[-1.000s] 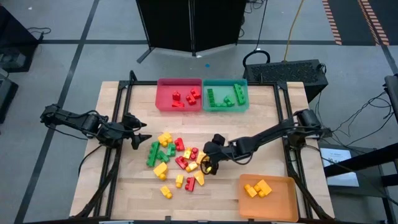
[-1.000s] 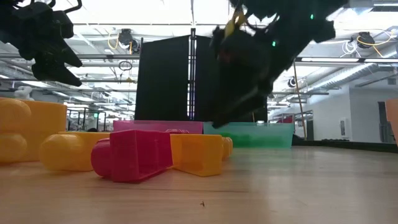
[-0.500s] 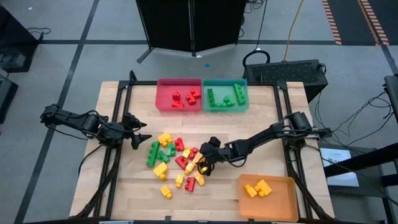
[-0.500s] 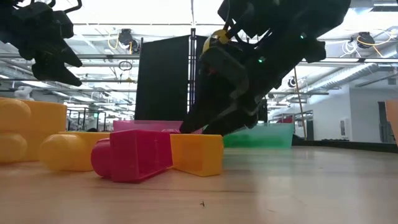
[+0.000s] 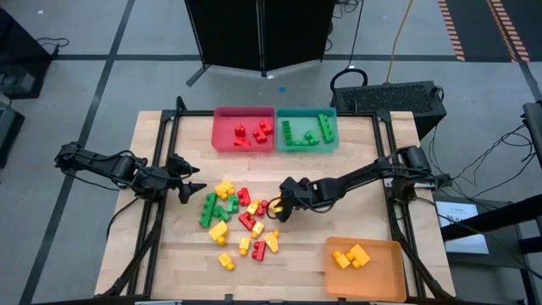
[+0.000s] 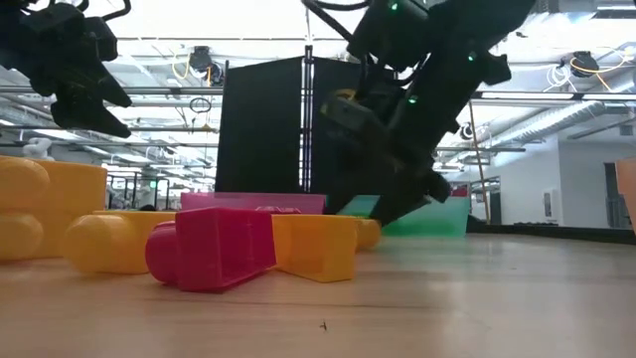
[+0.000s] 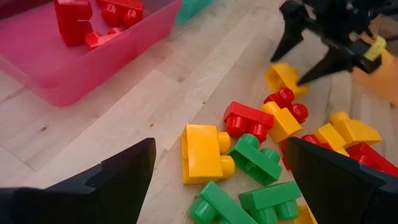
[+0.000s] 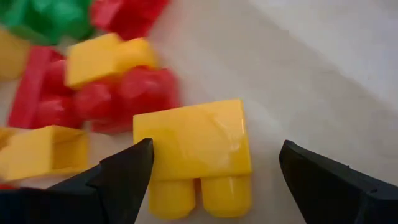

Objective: Sort blocks
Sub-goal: Move the top right yellow game piece to the right, then put the yellow game piece into the yellow bin

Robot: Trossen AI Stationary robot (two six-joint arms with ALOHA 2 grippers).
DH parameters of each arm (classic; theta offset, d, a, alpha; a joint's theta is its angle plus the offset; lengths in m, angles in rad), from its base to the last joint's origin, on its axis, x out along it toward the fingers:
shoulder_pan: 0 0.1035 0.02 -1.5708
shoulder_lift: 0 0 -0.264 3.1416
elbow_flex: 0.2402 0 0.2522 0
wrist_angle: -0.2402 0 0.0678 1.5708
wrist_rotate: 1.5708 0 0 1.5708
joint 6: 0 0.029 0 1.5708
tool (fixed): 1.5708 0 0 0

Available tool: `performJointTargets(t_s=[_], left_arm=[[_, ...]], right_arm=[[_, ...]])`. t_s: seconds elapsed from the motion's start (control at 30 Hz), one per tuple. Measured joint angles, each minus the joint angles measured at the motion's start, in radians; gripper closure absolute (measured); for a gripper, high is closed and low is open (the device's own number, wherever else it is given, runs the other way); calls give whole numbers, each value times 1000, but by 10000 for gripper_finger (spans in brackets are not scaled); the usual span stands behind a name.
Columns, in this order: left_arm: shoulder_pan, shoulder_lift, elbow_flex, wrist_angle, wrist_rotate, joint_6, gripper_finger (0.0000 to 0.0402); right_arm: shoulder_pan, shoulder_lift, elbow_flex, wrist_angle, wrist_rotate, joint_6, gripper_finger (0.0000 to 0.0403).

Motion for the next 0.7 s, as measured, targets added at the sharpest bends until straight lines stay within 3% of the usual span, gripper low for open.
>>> performJointTargets(t_s=[0.3,0.53,0.7], left_arm=[[0,0,0,0,0,0,40],[0,0,0,0,0,0,40],[0,0,0,0,0,0,40]], right_arm=[[-78,-314,-13,-423,27,-47,67],[-59,-508,-11,-460,-40,-534,67],[-60,-530,-9,-729,-91,-705,67]])
